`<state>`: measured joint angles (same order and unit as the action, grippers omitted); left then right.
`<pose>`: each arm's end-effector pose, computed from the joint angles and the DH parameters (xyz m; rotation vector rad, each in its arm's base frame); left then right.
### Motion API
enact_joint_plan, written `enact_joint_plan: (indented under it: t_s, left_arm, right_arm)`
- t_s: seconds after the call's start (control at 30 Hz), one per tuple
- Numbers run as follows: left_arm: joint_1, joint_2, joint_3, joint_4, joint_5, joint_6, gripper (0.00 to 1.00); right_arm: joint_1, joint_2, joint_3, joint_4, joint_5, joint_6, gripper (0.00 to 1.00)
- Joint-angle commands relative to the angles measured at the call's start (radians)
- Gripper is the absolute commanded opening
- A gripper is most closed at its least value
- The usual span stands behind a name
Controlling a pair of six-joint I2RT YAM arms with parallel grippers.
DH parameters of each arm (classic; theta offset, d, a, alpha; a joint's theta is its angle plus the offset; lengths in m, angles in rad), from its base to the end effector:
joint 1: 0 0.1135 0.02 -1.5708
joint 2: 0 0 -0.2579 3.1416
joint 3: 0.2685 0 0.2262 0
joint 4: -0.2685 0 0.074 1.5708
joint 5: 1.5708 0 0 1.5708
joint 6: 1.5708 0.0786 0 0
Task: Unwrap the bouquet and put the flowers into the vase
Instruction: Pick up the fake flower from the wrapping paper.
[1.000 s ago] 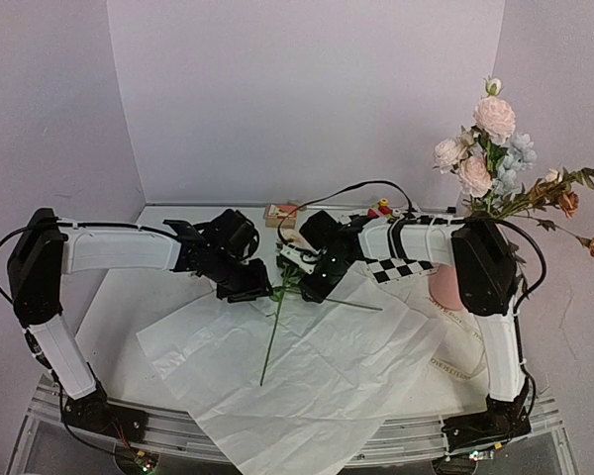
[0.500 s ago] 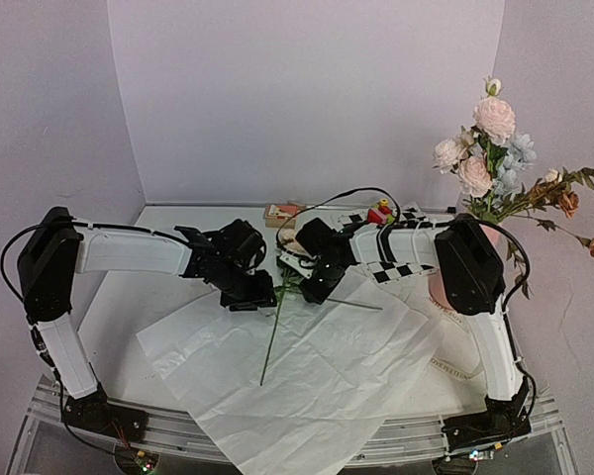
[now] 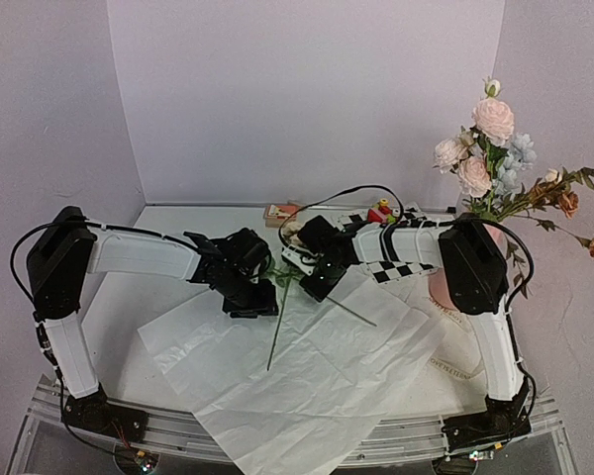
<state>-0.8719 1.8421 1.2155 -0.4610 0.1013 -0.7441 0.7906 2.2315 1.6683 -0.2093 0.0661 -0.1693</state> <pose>0.2330 -0.2897 0.1479 0.2151 2.8102 -0.6007 0.3581 0.3545 0.1450 -1.0571 2.1019 0.2292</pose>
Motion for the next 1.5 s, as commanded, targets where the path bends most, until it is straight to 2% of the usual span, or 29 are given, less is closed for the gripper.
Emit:
enact_joint_plan:
  t_s: [0.0, 0.23, 0.3, 0.47, 0.53, 0.57, 0.73, 1.03, 1.47]
  left_arm:
    - [-0.012, 0.028, 0.063, 0.021, -0.021, 0.038, 0.58]
    - [-0.019, 0.052, 0.122, 0.021, -0.016, 0.062, 0.59]
    - [-0.021, 0.044, 0.132, 0.024, -0.021, 0.065, 0.55]
    - [-0.021, 0.045, 0.147, 0.023, -0.009, 0.078, 0.16]
    - [-0.021, 0.039, 0.141, 0.023, -0.002, 0.072, 0.03]
    - [-0.021, 0.031, 0.135, 0.022, -0.001, 0.065, 0.0]
    - [-0.022, -0.025, 0.103, 0.023, -0.004, 0.047, 0.0]
    - [-0.025, -0.116, 0.011, 0.022, 0.053, 0.035, 0.0]
    - [-0.036, -0.239, -0.113, 0.023, 0.148, 0.062, 0.0]
  right_arm:
    - [0.002, -0.142, -0.016, 0.022, 0.001, 0.036, 0.0]
    - [0.002, -0.228, -0.039, 0.036, -0.025, 0.051, 0.0]
    - [0.002, -0.24, -0.044, 0.037, -0.024, 0.049, 0.0]
    - [0.002, -0.247, -0.054, 0.036, -0.017, 0.056, 0.0]
    - [0.001, -0.242, -0.055, 0.037, 0.007, 0.063, 0.0]
    - [0.001, -0.24, -0.055, 0.036, 0.021, 0.069, 0.0]
    - [-0.002, -0.233, -0.053, 0.036, 0.067, 0.106, 0.0]
    - [-0.035, -0.219, -0.015, 0.025, 0.051, 0.199, 0.0]
    - [-0.052, -0.212, 0.021, 0.01, 0.081, 0.203, 0.0]
